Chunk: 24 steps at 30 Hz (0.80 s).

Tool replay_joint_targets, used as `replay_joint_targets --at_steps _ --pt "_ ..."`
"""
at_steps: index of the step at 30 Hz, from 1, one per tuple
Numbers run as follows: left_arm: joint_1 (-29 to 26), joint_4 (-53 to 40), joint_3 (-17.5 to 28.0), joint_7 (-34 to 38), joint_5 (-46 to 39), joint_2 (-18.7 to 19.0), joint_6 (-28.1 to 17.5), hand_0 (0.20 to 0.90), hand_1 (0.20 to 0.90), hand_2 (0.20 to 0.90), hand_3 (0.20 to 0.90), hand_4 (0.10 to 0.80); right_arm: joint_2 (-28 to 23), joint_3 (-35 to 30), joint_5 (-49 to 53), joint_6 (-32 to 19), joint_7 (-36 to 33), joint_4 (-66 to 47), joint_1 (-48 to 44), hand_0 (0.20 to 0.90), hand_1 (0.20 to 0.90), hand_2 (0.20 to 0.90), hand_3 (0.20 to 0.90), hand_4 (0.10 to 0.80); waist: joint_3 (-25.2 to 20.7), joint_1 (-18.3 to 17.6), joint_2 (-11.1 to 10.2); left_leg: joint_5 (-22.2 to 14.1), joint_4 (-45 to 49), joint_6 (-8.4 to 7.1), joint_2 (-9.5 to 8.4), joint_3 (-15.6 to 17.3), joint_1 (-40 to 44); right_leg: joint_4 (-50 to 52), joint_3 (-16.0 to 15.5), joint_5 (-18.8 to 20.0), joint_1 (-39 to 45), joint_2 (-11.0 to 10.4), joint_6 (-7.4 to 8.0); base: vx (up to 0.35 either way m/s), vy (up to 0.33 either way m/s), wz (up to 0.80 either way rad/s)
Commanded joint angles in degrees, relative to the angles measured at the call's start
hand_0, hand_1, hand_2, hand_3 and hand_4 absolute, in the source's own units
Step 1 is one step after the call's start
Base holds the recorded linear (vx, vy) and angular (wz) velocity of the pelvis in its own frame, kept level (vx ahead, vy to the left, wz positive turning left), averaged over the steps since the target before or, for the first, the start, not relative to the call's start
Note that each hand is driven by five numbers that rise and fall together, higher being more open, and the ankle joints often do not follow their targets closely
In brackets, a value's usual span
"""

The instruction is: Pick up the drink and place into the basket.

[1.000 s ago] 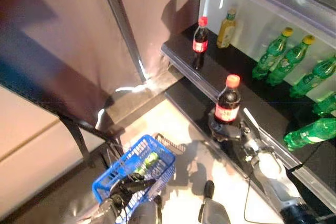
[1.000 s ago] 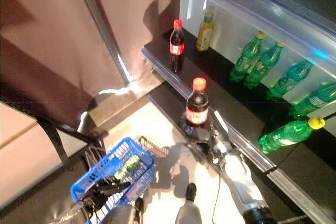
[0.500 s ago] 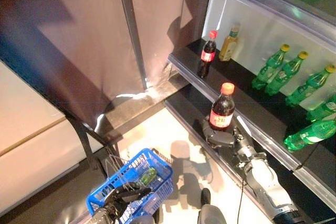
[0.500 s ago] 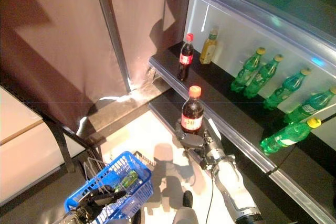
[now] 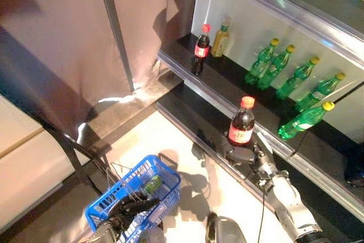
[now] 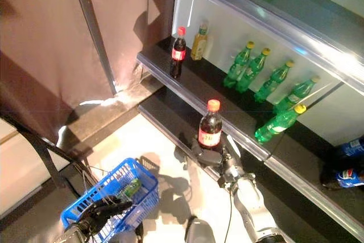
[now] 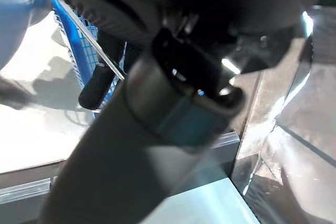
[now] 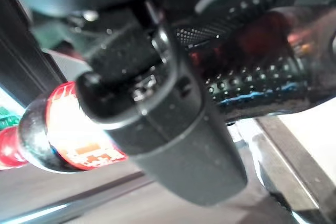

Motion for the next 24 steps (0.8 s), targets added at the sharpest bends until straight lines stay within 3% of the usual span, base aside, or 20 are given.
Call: replay_joint_targets --at_steps 1,5,9,13,14,24 --pt "-0.9 -9.2 0.9 -5.1 -3.2 0.0 -4.8 0.3 0.3 0.3 0.2 0.1 -0.1 -3.0 2.8 -10.4 -0.4 -9.5 -8.5 0.3 0.3 0.3 0.2 0.1 -7.1 1.8 0.0 -5.2 -0.7 2.35 -7.1 -8.9 0.4 -14.2 -1.9 12.2 4.1 -3.7 -0.41 -0.141 -0.249 -0.69" --pt "-1.4 -10.8 1.0 -5.4 -4.3 0.9 -4.0 0.3 0.3 0.3 0.2 0.1 0.1 -1.8 2.6 -8.7 -2.0 -10.2 -10.7 0.3 0.3 0.3 0.2 0.1 -7.3 2.2 -0.1 -4.4 -2.3 1.27 -5.53 -7.9 1.5 -16.2 -3.5 12.1 4.1 -4.3 0.22 -0.128 -0.223 -0.82" --pt "-1.7 -11.8 1.1 -5.6 -4.2 0.3 -4.6 0.3 0.3 0.3 0.2 0.1 1.1 -2.0 2.3 -6.5 -2.3 -10.1 -12.3 0.3 0.3 0.3 0.2 0.1 -7.7 2.7 -0.5 -2.9 -3.7 -0.07 -3.52 -7.4 1.8 -20.0 -5.3 7.3 6.9 -0.8 -0.12 -0.144 -0.244 -0.09" --pt "-1.5 -13.4 1.6 -5.3 -4.0 -0.3 -3.9 0.3 0.3 0.3 0.2 0.1 0.9 -1.6 2.1 -6.0 -2.4 -10.3 -12.4 0.3 0.3 0.3 0.2 0.1 -8.1 2.9 -0.6 -1.9 -4.6 -1.25 -2.33 -7.1 2.4 -22.2 -6.6 5.7 7.6 0.9 -0.62 -0.121 -0.186 -0.07" --pt "-0.9 -14.1 1.6 -5.5 -3.9 -1.3 -4.3 0.3 0.3 0.3 0.2 0.1 0.9 -1.5 2.1 -5.7 -2.0 -10.6 -12.2 0.3 0.3 0.3 0.2 0.1 -9.0 2.7 -0.6 -1.0 -5.4 -2.39 -1.12 -6.1 2.6 -23.7 -7.3 4.7 7.8 2.3 -0.77 -0.168 -0.166 -0.07" --pt "-1.5 -19.9 -0.2 -6.3 -6.4 -2.0 -3.4 0.3 0.3 0.3 0.2 0.1 0.8 -1.7 1.6 -6.9 -2.8 -11.5 -10.6 0.3 0.3 0.3 0.2 0.1 -10.4 1.9 0.3 0.8 -5.9 -4.33 0.34 -5.8 2.3 -23.9 -8.4 2.9 8.5 3.9 -2.33 -0.095 -0.062 0.04"
